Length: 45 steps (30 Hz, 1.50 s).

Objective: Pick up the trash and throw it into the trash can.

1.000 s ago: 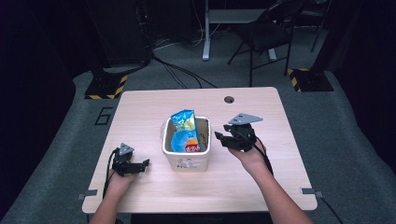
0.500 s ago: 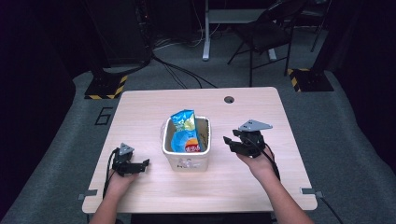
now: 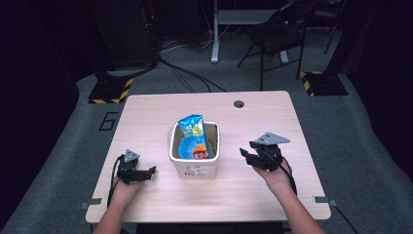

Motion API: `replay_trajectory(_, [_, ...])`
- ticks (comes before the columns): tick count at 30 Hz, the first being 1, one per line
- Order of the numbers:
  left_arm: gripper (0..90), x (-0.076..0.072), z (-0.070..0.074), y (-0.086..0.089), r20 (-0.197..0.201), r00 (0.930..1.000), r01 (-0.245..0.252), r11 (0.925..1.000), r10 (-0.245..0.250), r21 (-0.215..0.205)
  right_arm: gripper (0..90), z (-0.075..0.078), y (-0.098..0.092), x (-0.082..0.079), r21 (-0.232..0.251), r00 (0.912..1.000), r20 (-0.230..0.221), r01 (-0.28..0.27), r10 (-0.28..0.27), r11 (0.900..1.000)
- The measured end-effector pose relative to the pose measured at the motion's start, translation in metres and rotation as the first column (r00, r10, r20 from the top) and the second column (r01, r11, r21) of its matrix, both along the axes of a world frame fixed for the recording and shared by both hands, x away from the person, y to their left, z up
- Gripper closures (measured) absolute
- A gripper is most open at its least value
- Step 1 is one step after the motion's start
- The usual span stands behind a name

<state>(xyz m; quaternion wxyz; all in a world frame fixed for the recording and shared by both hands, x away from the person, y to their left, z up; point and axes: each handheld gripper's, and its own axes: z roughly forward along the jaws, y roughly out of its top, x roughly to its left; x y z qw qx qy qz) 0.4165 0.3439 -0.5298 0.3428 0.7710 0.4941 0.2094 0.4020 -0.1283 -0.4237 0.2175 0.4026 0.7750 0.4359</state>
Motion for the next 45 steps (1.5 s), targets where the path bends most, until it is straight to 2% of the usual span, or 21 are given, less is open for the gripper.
replay_trajectory(11, [10.6,0.000,0.000,0.000,0.001,1.0000,0.000,1.0000,0.000,0.001,50.7,-0.016,-0.014,-0.006,0.006,0.9994,-0.018,0.030,-0.030,1.000])
replay_trajectory(30, [10.6,0.000,0.000,0.000,0.001,1.0000,0.000,1.0000,0.000,0.001,48.8,-0.042,-0.030,-0.008,-0.019,0.9964,-0.043,0.072,-0.073,0.997])
replay_trajectory(38, [10.7,0.000,0.000,0.000,0.000,1.0000,0.000,1.0000,0.000,0.000,48.9,-0.059,-0.044,-0.003,-0.034,0.9919,-0.070,0.104,-0.106,0.994])
replay_trajectory(45, [10.7,0.000,0.000,0.000,0.000,1.0000,-0.001,1.0000,0.001,0.001,48.6,-0.071,-0.052,0.000,-0.028,0.9864,-0.102,0.127,-0.129,0.992])
